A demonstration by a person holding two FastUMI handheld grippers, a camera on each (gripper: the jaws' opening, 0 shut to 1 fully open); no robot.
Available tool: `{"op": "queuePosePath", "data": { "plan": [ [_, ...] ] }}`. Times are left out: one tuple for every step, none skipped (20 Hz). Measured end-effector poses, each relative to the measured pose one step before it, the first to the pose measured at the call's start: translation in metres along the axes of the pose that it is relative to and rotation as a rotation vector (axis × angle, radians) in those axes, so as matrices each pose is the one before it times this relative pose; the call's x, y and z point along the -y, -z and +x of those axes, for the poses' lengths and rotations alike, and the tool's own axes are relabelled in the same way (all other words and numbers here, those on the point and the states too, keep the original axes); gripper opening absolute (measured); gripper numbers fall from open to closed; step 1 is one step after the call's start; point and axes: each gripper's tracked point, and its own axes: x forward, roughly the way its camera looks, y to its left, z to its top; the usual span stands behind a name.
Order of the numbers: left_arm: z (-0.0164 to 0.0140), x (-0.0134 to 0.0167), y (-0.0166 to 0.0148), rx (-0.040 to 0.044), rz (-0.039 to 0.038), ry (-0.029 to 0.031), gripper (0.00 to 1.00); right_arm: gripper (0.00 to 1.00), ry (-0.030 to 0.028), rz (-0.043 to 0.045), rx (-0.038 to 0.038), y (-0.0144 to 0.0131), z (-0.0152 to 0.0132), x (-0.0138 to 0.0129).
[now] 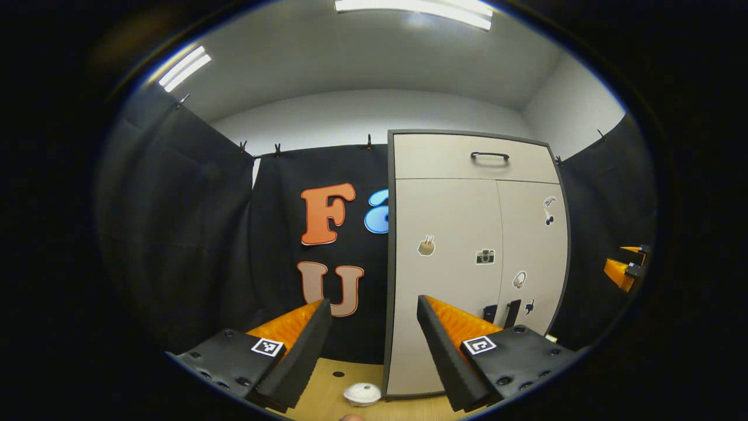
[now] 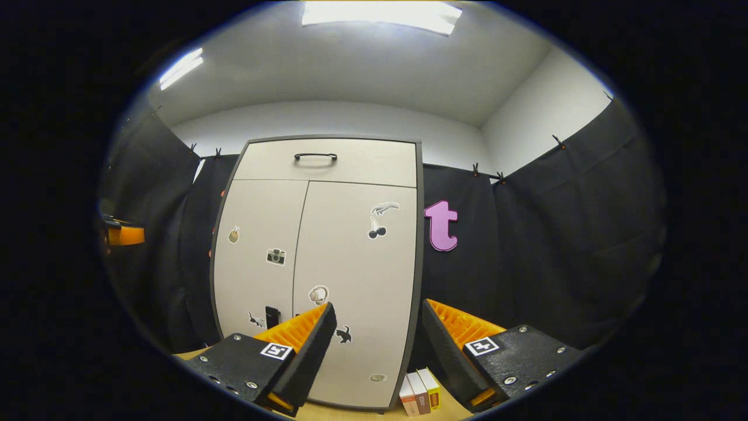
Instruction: Grab one shoe with the right hand and put it into the shoe cabinet, grab the other shoe with the left hand and put it into the shoe cabinet; then close the right door with the right hand and the left door with the left hand.
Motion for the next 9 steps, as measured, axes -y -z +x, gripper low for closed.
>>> {"op": "queuePosePath", "data": {
  "plan": [
    [0.00005,-0.00391,0.00159,-0.00287,-0.00186,0.00201,0.94,0.92,0.00723,0.00004,0.00061,-0.00104,-0.00392,-0.00114],
    [-0.00081,-0.00118,0.00111,-0.00337,-0.00575,0.00809,0.96,0.92,0.00589,0.00223,-0.00061,-0.00051,-0.00277,-0.00177],
    [0.00017,0.00009,0.00122,-0.00283,-0.00779,0.01221,0.94,0.92,0.00534,0.00356,-0.00166,-0.00044,-0.00296,-0.00166],
    [0.00072,-0.00163,0.00136,-0.00424,-0.00557,0.00785,0.95,0.92,0.00377,0.0014,-0.00241,0.00032,-0.00308,-0.00166],
    [0.00013,-0.00186,-0.00016,-0.00077,-0.00228,0.00522,0.94,0.92,0.00352,-0.00118,-0.00135,-0.00046,-0.00216,-0.00101],
    [-0.00055,-0.00261,0.00006,0.00052,-0.00384,0.0052,0.94,0.92,0.00595,-0.00254,0.0001,-0.0008,-0.00274,-0.00159],
    [-0.00033,-0.00171,0.00001,0.00028,-0.00673,0.0061,0.94,0.92,0.00441,-0.00296,0.00137,-0.00152,-0.00249,-0.00183],
    [-0.0006,-0.00282,0.0012,0.00127,-0.00773,0.00581,0.94,0.92,0.00244,-0.00312,0.00126,-0.00096,-0.00126,-0.00185],
    [-0.0011,-0.0029,-0.00018,-0.00004,-0.00521,0.00227,0.94,0.91,0.00288,-0.00191,-0.00011,-0.0017,-0.00235,-0.00134]
  ]
}}
